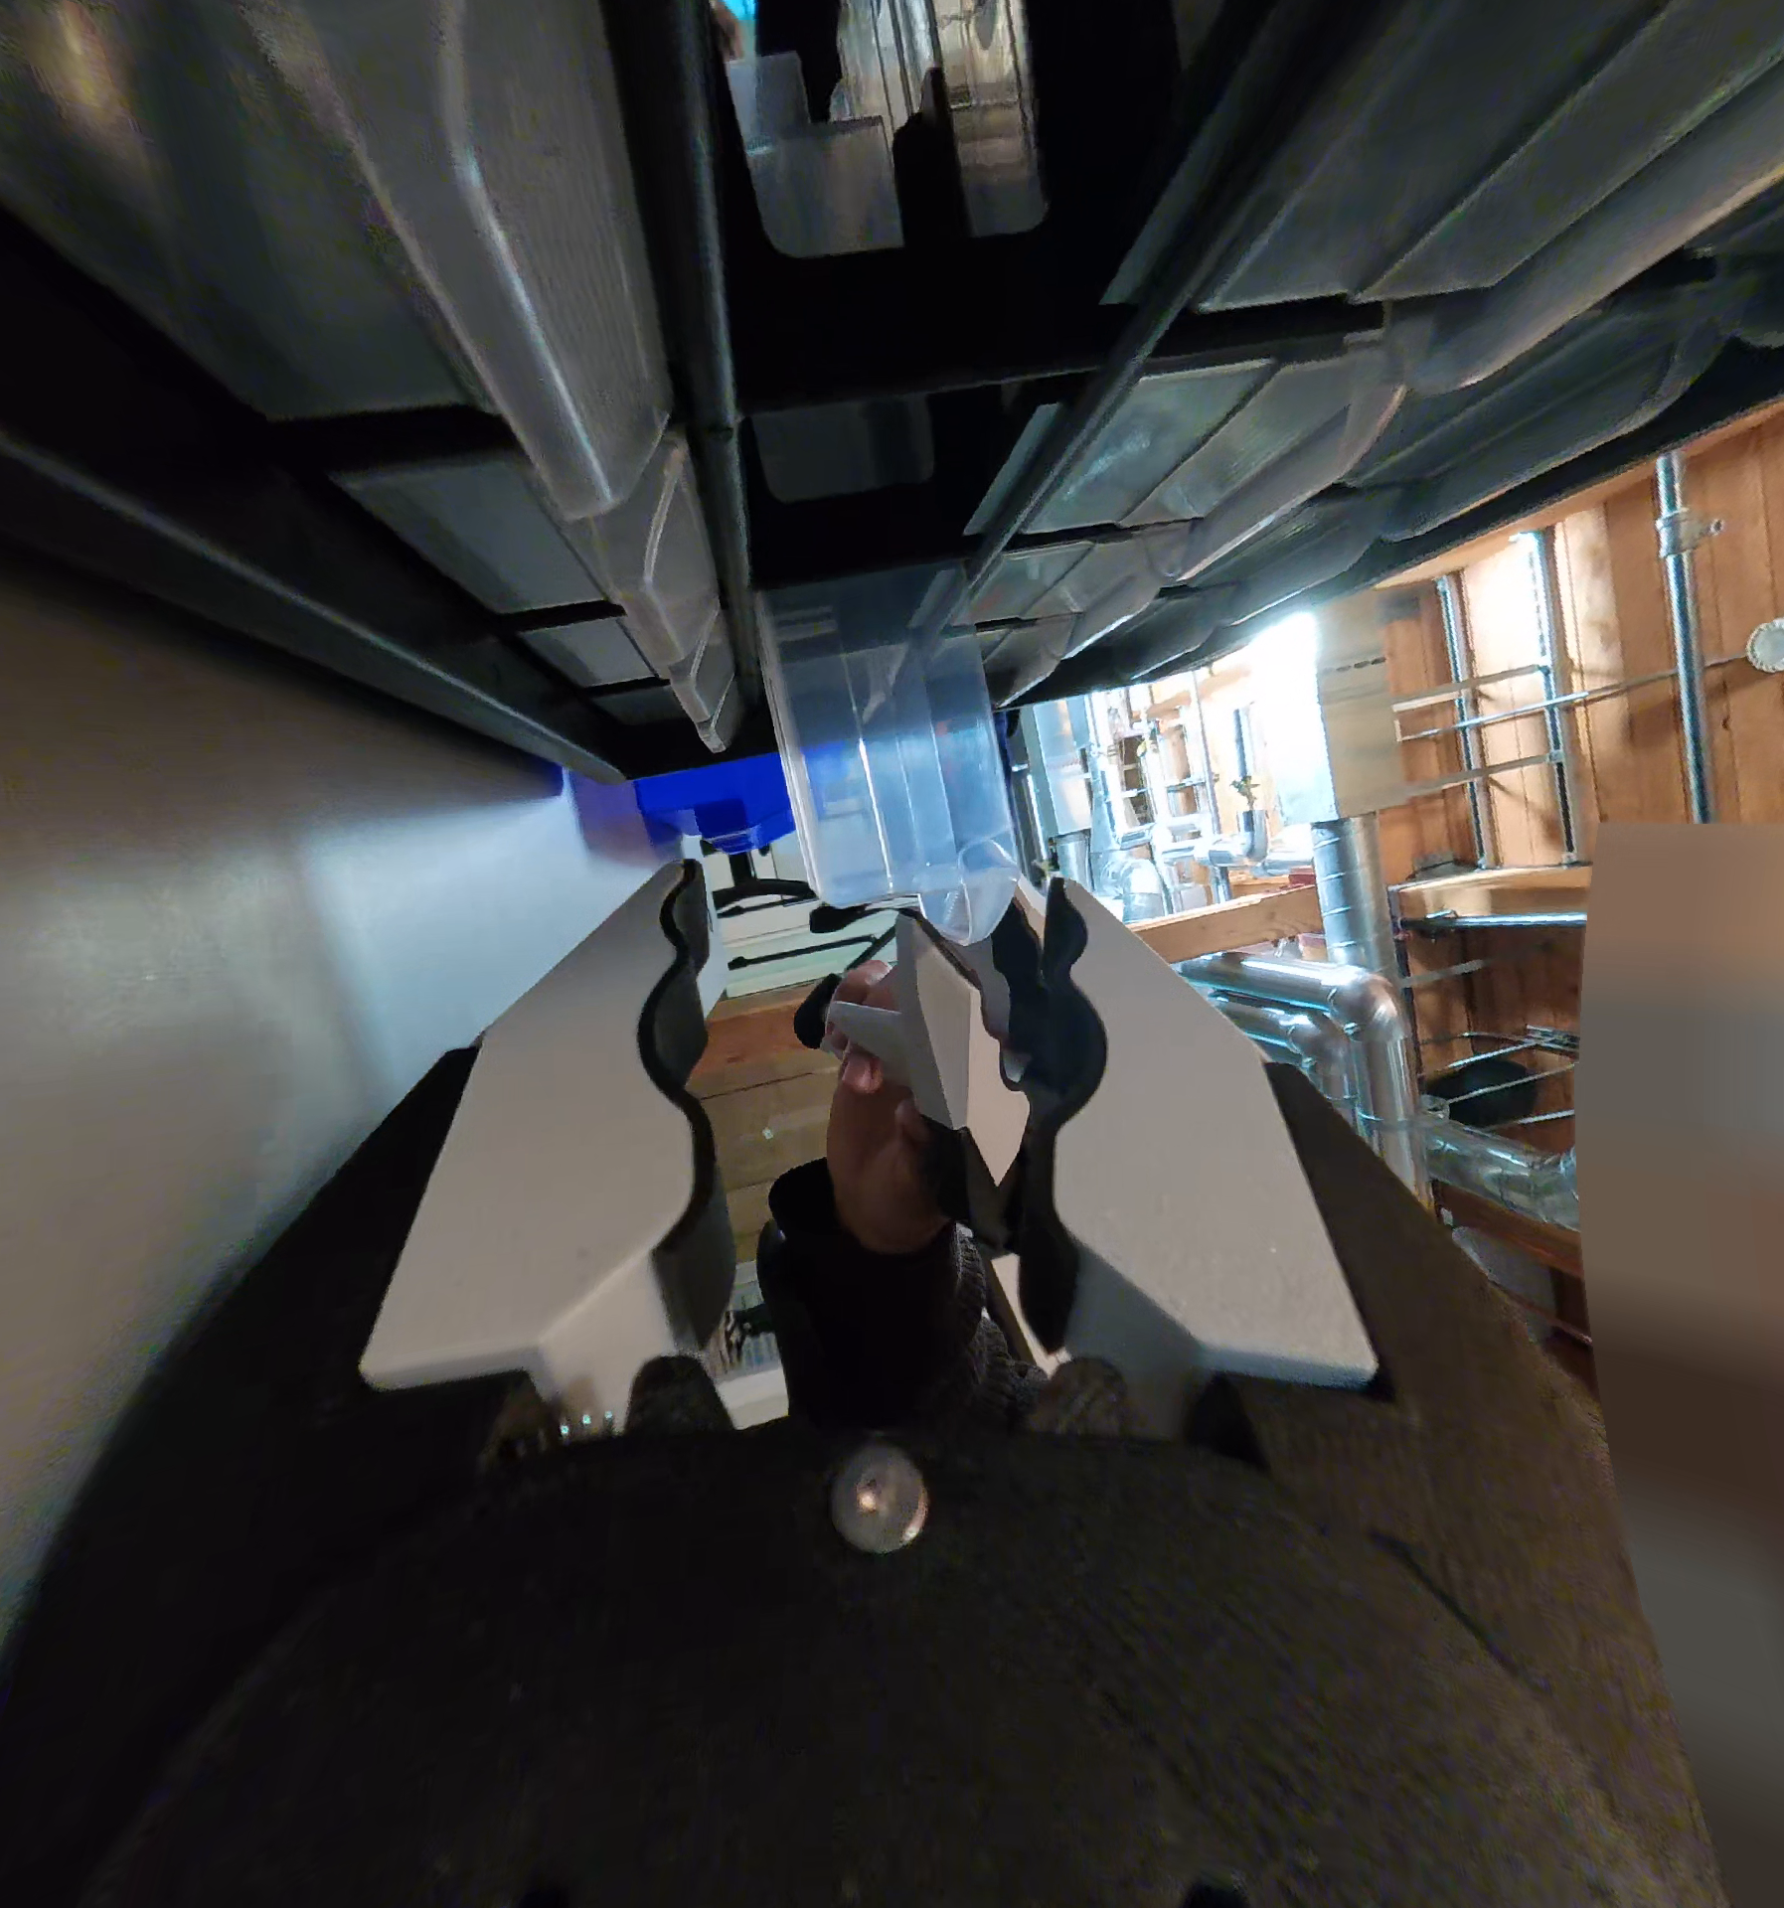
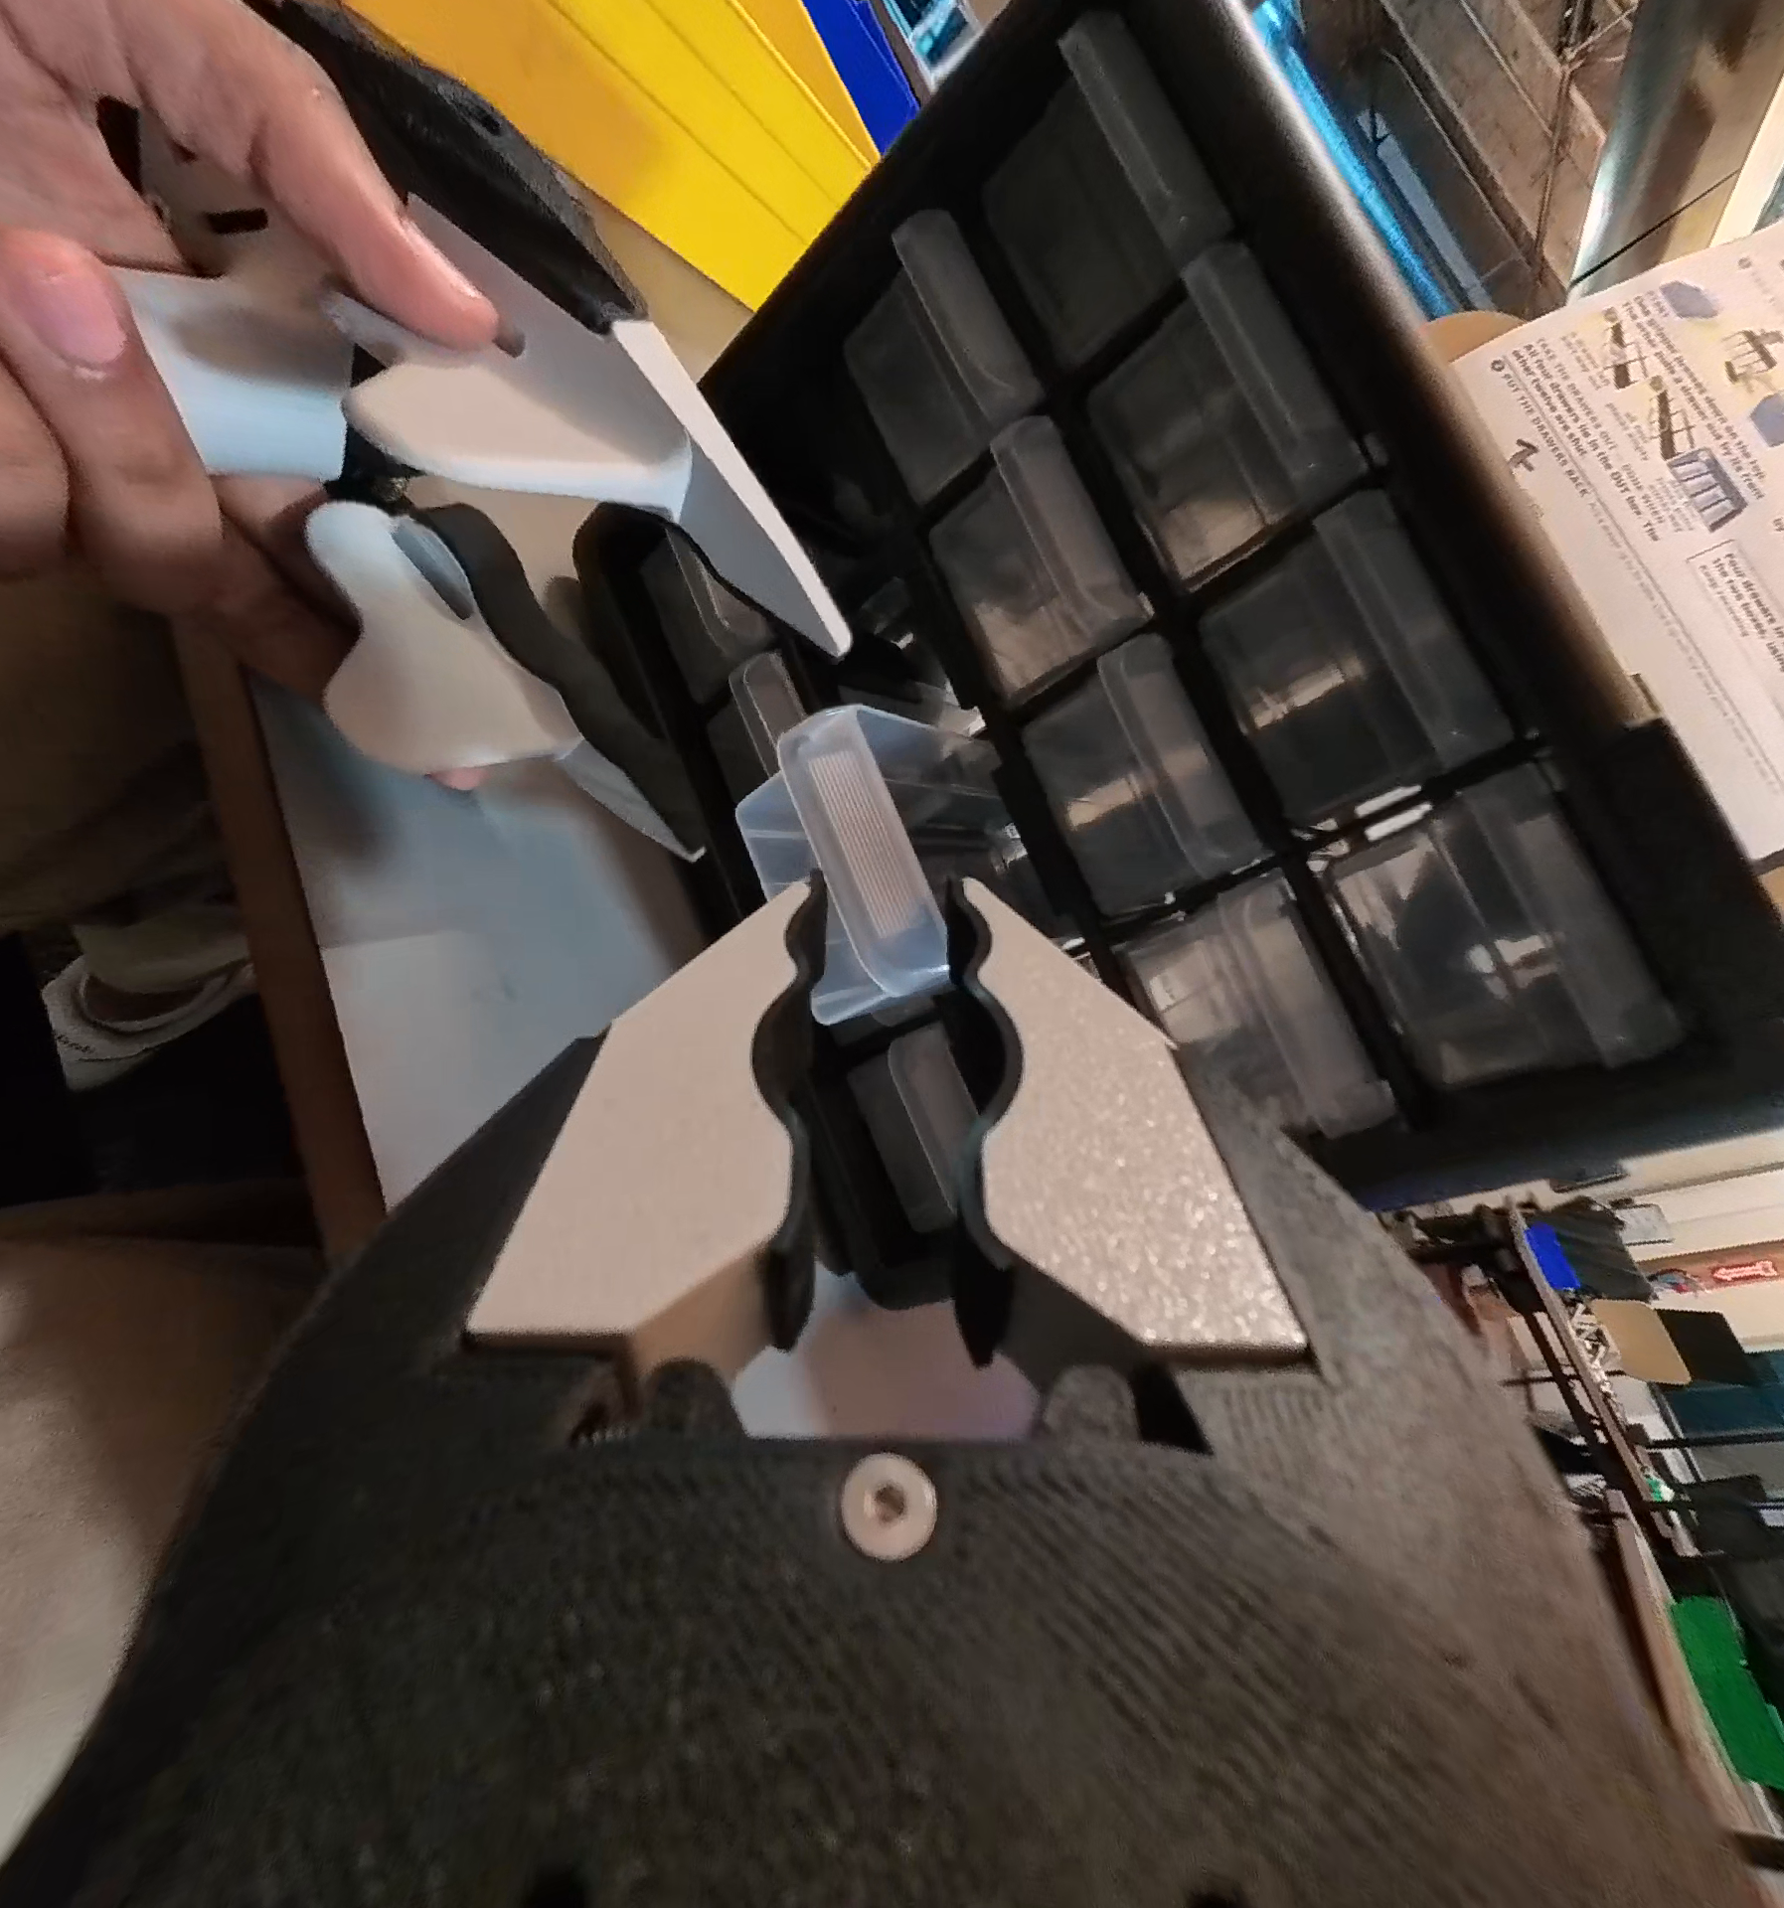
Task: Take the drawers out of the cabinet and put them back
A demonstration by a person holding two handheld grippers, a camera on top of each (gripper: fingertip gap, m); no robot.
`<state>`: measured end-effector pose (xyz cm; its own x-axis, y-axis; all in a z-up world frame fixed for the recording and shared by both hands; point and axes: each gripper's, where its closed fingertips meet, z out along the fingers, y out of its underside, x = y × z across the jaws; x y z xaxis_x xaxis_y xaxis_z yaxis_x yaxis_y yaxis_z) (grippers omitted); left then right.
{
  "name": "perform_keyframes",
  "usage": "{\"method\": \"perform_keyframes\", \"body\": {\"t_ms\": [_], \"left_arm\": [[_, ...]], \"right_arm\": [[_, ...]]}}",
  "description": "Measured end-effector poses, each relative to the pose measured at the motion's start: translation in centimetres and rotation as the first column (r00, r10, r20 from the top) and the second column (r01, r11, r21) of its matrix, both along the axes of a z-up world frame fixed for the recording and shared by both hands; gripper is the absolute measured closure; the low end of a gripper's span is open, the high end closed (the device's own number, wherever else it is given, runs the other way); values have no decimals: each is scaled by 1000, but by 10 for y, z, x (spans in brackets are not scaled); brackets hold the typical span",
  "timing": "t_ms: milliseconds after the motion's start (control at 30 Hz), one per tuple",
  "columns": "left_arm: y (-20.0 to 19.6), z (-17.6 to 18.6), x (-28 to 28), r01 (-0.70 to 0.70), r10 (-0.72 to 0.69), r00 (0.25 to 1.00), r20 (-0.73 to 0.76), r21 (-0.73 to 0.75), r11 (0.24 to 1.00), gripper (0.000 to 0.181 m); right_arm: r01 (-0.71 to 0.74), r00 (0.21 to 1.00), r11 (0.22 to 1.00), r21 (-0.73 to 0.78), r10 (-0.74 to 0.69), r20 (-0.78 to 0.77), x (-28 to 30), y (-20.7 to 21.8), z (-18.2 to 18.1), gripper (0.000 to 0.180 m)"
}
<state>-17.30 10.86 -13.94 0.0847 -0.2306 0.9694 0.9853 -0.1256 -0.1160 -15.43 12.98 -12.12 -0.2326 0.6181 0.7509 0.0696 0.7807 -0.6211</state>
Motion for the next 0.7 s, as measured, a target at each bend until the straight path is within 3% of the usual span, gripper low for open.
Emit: {"method": "perform_keyframes", "body": {"t_ms": [200, 333, 467, 700], "left_arm": [[1, 0, 3, 11, -11, 999, -46, 3, 1000, 118], [1, -1, 5, 11, -11, 999, -51, 3, 1000, 118], [1, 0, 6, 8, -8, 999, -51, 5, 1000, 118], [-2, 2, 4, 8, -7, 999, -43, 25, 1000, 118]], "right_arm": [[43, 999, 995, 94, -41, -24, -3, 2, 1, 150], [152, 988, 937, 313, -137, -71, -4, 10, 3, 146], [166, 986, 873, 459, -133, -105, -5, 1, -1, 161], [151, 988, 906, 395, -121, -99, -1, -2, 1, 165]]}}
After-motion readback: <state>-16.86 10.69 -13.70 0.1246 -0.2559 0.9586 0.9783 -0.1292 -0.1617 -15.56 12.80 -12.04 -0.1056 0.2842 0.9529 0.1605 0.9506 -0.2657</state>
